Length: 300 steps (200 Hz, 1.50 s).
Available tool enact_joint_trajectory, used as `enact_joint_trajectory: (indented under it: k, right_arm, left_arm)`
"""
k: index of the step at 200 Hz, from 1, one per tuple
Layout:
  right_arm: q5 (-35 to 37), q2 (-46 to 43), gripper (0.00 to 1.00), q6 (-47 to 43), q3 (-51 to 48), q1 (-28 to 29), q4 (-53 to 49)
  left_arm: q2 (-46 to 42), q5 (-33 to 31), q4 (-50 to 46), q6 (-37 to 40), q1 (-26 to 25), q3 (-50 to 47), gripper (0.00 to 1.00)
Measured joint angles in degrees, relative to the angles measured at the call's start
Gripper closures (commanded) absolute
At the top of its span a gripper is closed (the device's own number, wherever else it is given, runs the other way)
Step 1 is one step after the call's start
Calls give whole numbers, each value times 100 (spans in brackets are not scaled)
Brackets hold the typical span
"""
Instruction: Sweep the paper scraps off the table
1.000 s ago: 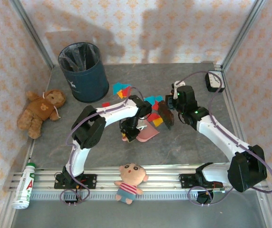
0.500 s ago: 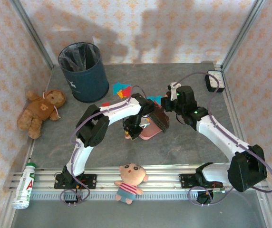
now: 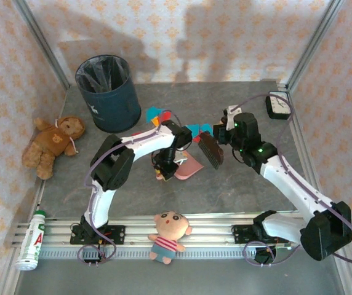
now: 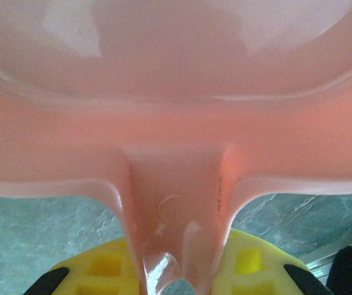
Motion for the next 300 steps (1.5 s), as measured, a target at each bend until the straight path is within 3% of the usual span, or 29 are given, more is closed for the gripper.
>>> enact_joint_trajectory:
  k: [71,134,180,300]
  right_arm:
    - [1567,258,100,7,114,-35,422]
    - [2026,1314,100,-262,529,-326,1078]
    - [1906,1902,100,-516,774,-426,1414]
    - [149,2068,100,-1174,791,-352,1464]
  left_arm:
    - [-162,-4,116,-63,289,-197,100]
    - [-52,-26,129,-214,330,68,100]
    - [164,-22,127,-214,330,216,100]
    - [577,20,22,-210,330,785,100]
